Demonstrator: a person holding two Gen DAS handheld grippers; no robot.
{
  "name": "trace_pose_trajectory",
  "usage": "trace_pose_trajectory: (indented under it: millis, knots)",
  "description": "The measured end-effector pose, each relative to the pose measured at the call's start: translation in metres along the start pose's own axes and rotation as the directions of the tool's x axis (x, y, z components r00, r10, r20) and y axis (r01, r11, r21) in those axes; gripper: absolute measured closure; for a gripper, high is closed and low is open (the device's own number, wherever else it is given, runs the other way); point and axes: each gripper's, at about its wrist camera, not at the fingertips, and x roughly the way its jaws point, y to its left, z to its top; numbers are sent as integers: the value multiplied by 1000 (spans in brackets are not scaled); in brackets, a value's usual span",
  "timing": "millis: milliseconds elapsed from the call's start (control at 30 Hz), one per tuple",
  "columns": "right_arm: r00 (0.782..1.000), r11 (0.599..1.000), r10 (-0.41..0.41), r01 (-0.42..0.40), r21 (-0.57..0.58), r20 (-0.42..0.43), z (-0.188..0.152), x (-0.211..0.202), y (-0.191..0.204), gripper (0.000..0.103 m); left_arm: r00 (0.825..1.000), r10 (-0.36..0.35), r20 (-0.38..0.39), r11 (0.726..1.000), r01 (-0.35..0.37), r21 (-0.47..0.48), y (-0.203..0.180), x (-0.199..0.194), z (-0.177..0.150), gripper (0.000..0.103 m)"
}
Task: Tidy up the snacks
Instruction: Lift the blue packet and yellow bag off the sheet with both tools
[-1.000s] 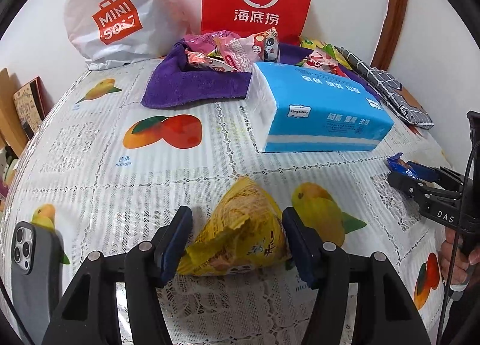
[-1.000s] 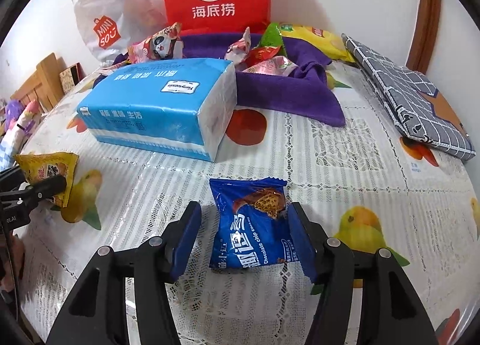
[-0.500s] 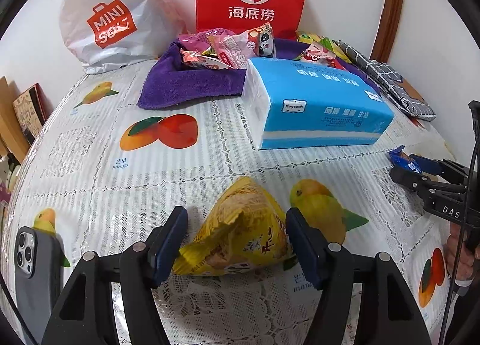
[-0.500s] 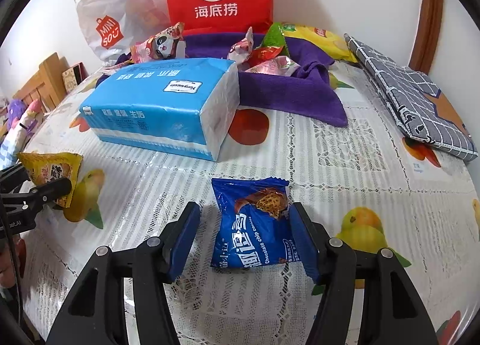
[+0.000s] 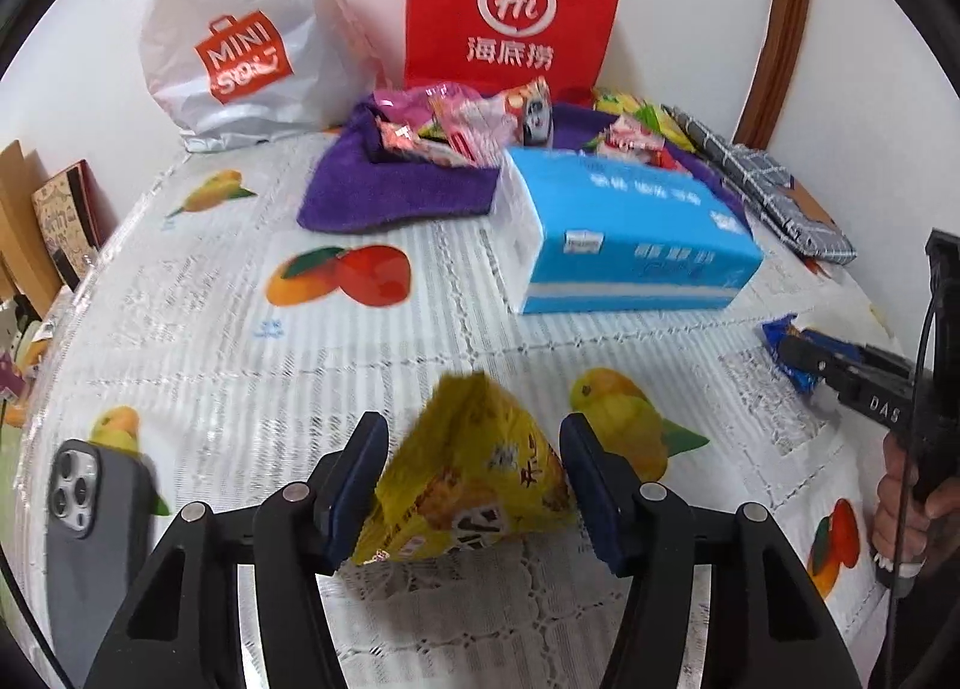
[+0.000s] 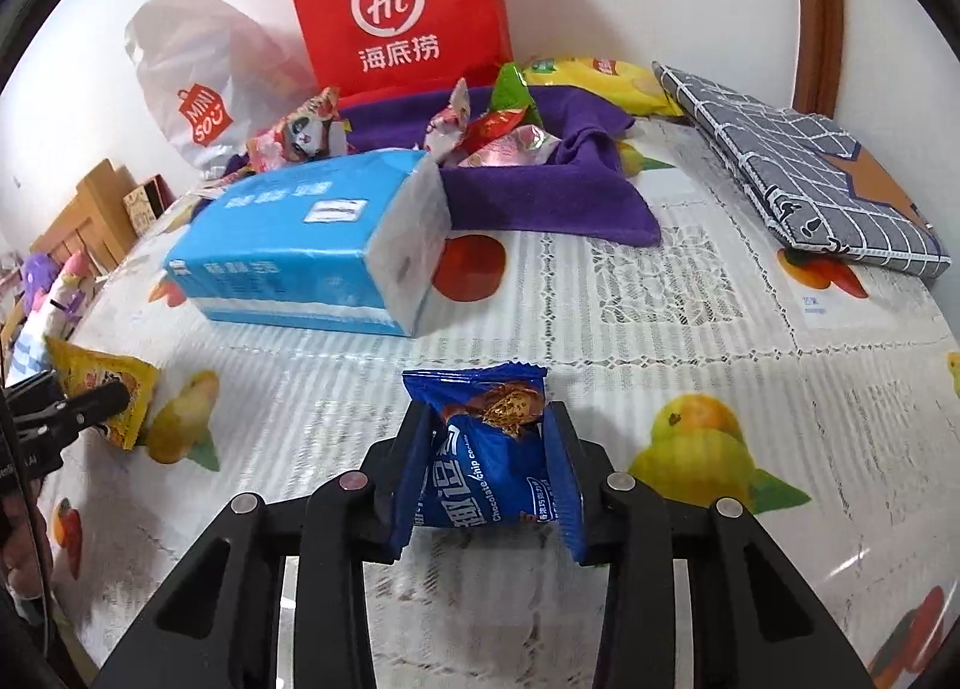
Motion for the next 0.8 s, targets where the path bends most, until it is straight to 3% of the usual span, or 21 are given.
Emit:
trace_pose_trajectory:
  millis: [267,533,600,667,800]
  knots:
    - [999,1000,8,-8,-5,43,8,-27,11,65,999,-44,11,998,45,-40,2,-18,11,51]
    - [999,1000,-6,7,-13,50,15,-35,13,67,999,-52,8,999,52,-11,-9,-20,18,51]
    - [999,1000,-13,14,-22,42,11,-34,14,67,998,-59,-4,998,58,-21,-4,-18,13,49]
    - [999,999,-20,21,-32,27,7,-29,14,66,997,-75,-27,997,74,-28,2,-13,7,39]
    - [1000,999,-24,23,-24,-2,0,-19,12,66,994,-74,-77,997,71,-36,7,-1,-2,36]
